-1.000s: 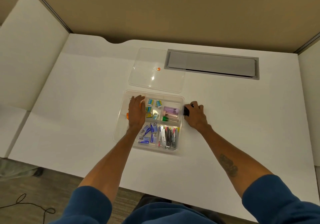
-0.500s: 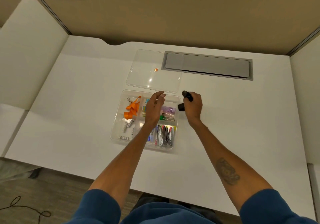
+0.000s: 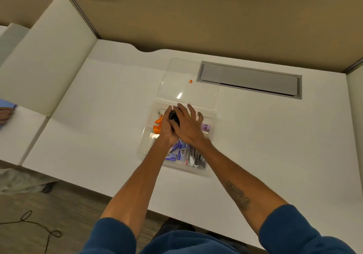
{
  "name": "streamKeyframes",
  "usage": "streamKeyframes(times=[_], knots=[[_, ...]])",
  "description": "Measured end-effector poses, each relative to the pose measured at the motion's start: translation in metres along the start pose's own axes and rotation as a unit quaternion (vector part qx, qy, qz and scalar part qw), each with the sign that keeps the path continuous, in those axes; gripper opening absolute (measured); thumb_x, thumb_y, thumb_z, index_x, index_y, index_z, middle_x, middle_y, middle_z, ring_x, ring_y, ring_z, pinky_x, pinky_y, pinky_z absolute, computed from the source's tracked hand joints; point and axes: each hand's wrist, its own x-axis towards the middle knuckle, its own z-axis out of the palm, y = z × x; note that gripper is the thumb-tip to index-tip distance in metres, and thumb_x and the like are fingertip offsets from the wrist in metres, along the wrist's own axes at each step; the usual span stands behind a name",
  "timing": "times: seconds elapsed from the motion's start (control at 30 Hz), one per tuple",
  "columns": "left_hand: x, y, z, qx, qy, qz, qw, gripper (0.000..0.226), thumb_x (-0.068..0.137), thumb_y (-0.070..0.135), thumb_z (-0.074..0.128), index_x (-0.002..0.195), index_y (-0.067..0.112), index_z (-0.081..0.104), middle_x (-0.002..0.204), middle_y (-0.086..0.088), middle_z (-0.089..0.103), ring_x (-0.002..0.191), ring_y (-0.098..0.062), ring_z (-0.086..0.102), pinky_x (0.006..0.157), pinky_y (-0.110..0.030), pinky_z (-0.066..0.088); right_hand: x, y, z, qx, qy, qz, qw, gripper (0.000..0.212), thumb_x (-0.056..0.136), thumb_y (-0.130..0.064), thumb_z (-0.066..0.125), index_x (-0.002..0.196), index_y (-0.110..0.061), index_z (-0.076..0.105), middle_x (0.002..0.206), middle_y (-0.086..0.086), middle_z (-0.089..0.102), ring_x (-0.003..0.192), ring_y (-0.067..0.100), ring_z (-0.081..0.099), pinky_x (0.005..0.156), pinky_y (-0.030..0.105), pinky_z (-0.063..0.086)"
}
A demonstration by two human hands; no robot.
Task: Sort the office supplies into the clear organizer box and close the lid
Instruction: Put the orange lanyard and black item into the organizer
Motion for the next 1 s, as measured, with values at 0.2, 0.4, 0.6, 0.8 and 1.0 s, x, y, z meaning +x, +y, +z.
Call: streamKeyframes(times=[0.2,0.4,0.6,0.8,1.0], knots=[[0.019,0.035,-0.04,-0.031,0.115,0.065,0.991,0.022,0.089,0.024,0.059,0.103,0.008,0.063,0.093,-0.011,0.062,0.08,-0.021,0.061,0.073,-0.03,0.056,0.012,-0.016,0.021,0.173,-0.089,-0.001,0.981,0.067,0.095,-0.054,0.038,0.152,-0.031,0.011,0.161,-0.004,0.012,0.148,0.022,0.008,0.118,0.051,0.009],[0.033,0.066,-0.065,0.278,0.169,0.24,0.915,0.019,0.089,0.021,0.061,0.106,0.024,0.068,0.109,-0.005,0.067,0.099,-0.022,0.063,0.084,-0.037,0.057,0.002,-0.013,0.031,0.135,0.003,-0.032,0.99,0.035,0.09,-0.038,0.04,0.104,-0.019,0.065,0.11,0.001,0.06,0.102,0.021,0.049,0.089,0.048,0.04],[0.04,0.072,-0.073,0.507,0.102,0.294,0.804,0.025,0.09,0.024,0.061,0.116,0.021,0.063,0.111,-0.002,0.065,0.102,-0.017,0.062,0.091,-0.032,0.053,-0.003,-0.027,0.044,0.021,-0.117,-0.172,0.978,0.028,0.09,-0.031,0.052,0.108,-0.018,0.069,0.118,0.002,0.063,0.112,0.023,0.044,0.089,0.046,0.034],[0.038,0.063,-0.084,0.639,-0.001,0.322,0.699,0.035,0.091,0.013,0.063,0.126,0.01,0.059,0.126,-0.007,0.061,0.113,-0.013,0.053,0.102,-0.027,0.043,0.008,-0.032,0.053,-0.04,-0.121,-0.062,0.99,0.039,0.092,-0.029,0.047,0.13,-0.021,0.05,0.136,-0.002,0.048,0.125,0.027,0.039,0.091,0.05,0.033],[0.027,0.057,-0.096,0.695,0.005,0.354,0.627,0.038,0.096,0.013,0.046,0.132,0.002,0.053,0.137,-0.016,0.053,0.128,-0.026,0.047,0.111,-0.025,0.03,0.015,-0.023,0.06,-0.048,-0.092,-0.024,0.994,0.032,0.096,-0.021,0.043,0.127,-0.02,0.054,0.144,-0.002,0.046,0.131,0.027,0.037,0.095,0.049,0.031]])
